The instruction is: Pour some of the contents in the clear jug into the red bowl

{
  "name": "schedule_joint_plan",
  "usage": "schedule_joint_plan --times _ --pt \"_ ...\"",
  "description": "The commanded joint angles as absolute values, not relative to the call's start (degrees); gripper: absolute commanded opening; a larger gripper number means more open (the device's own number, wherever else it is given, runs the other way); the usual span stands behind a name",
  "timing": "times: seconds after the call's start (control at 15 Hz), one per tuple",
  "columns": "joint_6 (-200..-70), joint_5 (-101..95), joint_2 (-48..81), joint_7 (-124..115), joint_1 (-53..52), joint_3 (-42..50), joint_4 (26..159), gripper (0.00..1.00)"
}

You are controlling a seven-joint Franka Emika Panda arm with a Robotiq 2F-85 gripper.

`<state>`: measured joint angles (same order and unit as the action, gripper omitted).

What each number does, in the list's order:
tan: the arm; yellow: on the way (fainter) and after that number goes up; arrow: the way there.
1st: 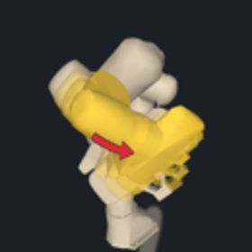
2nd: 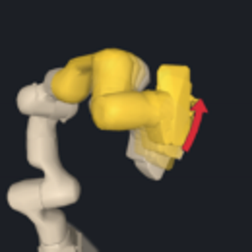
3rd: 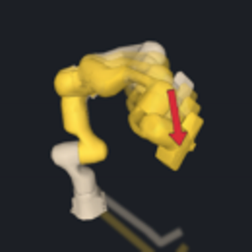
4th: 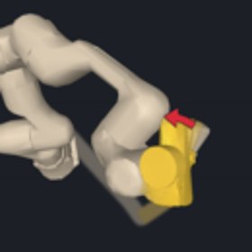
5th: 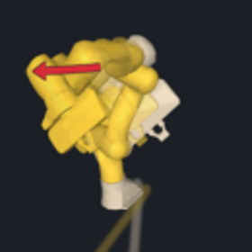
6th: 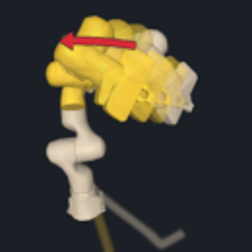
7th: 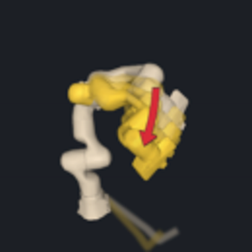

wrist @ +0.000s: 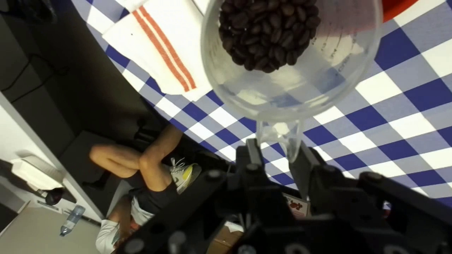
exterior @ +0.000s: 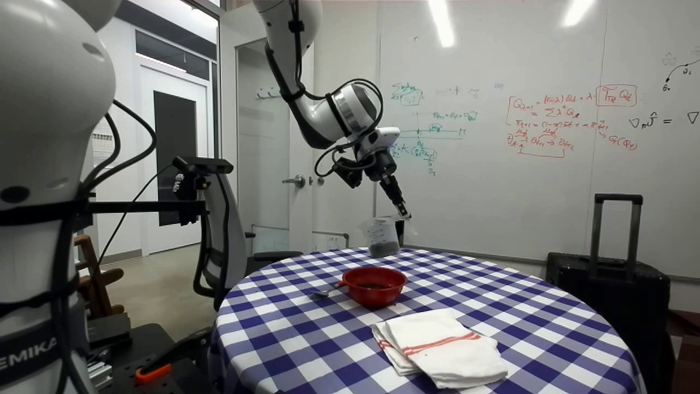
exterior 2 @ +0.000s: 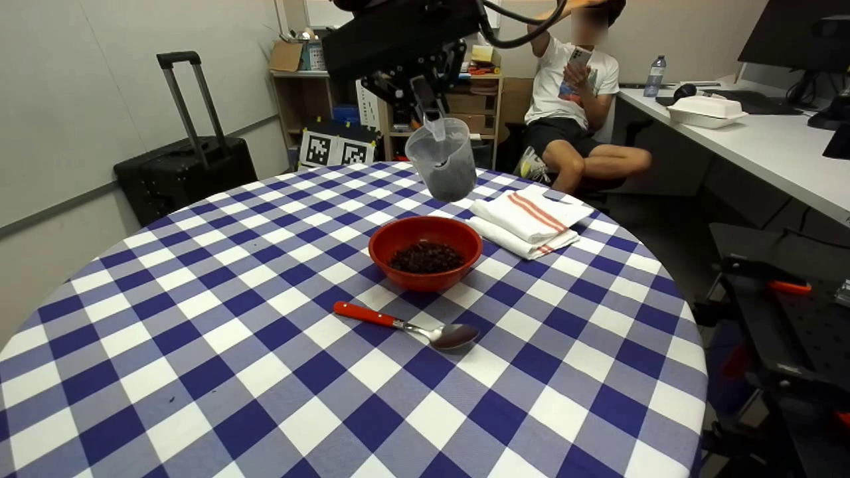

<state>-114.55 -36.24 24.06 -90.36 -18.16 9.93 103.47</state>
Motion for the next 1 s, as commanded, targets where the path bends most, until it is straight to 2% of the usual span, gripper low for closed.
schedule_joint_plan --times 0.0,0.4,0.93 --pt "-107.52 -40.93 25.83 -97.32 -18.23 7.19 101.56 0.06" --pt "-95.09 -46.01 30.86 -103.09 -18.34 4.03 97.08 0.06" --pt "-82.90 -46.35 40.69 -105.68 -18.37 2.61 83.00 0.06"
